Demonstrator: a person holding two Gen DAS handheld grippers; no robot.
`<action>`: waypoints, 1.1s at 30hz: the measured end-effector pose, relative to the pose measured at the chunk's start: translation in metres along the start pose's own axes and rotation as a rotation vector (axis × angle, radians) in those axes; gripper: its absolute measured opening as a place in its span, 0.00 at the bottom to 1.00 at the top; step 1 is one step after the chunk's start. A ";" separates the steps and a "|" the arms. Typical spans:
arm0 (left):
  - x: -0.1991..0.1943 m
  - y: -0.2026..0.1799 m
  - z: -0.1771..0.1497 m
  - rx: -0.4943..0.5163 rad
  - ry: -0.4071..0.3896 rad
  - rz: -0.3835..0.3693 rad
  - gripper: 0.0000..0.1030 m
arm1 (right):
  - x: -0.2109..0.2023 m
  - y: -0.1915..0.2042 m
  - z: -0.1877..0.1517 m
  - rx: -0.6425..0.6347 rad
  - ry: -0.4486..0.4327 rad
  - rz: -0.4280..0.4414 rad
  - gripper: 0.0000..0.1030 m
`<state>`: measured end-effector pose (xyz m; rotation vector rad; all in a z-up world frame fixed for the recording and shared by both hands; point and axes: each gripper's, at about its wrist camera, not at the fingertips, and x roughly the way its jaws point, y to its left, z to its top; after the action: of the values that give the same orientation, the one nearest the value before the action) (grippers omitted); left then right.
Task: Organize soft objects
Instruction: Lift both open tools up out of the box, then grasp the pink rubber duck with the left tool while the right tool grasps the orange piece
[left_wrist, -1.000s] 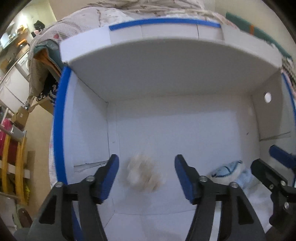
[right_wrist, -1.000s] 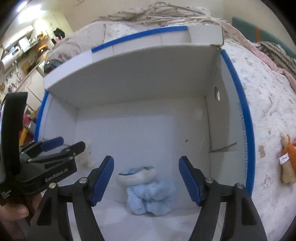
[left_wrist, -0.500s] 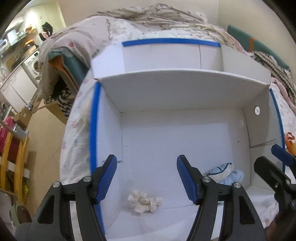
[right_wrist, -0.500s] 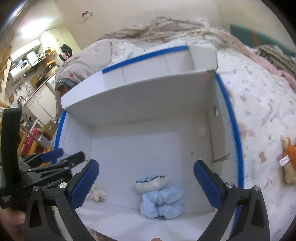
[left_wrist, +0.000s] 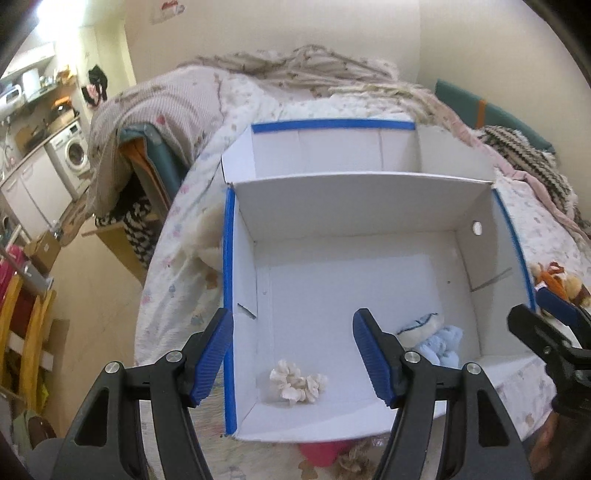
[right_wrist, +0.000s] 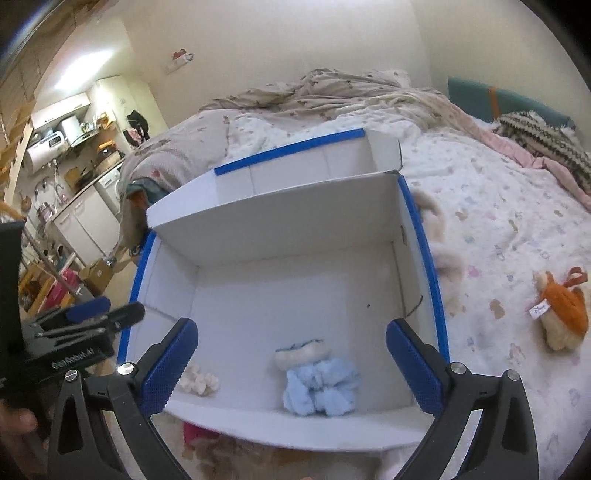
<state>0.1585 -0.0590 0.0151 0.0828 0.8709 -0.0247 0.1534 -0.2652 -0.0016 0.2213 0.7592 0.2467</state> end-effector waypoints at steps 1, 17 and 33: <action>-0.005 0.001 -0.003 0.005 -0.009 -0.006 0.62 | -0.004 0.002 -0.003 -0.007 -0.001 0.000 1.00; -0.033 0.022 -0.056 -0.050 0.000 -0.035 0.62 | -0.036 0.016 -0.051 0.001 0.055 0.020 1.00; -0.001 0.062 -0.103 -0.140 0.096 0.027 0.63 | 0.001 0.005 -0.089 0.026 0.229 0.013 1.00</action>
<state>0.0825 0.0110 -0.0466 -0.0358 0.9654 0.0662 0.0909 -0.2504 -0.0632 0.2251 0.9886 0.2778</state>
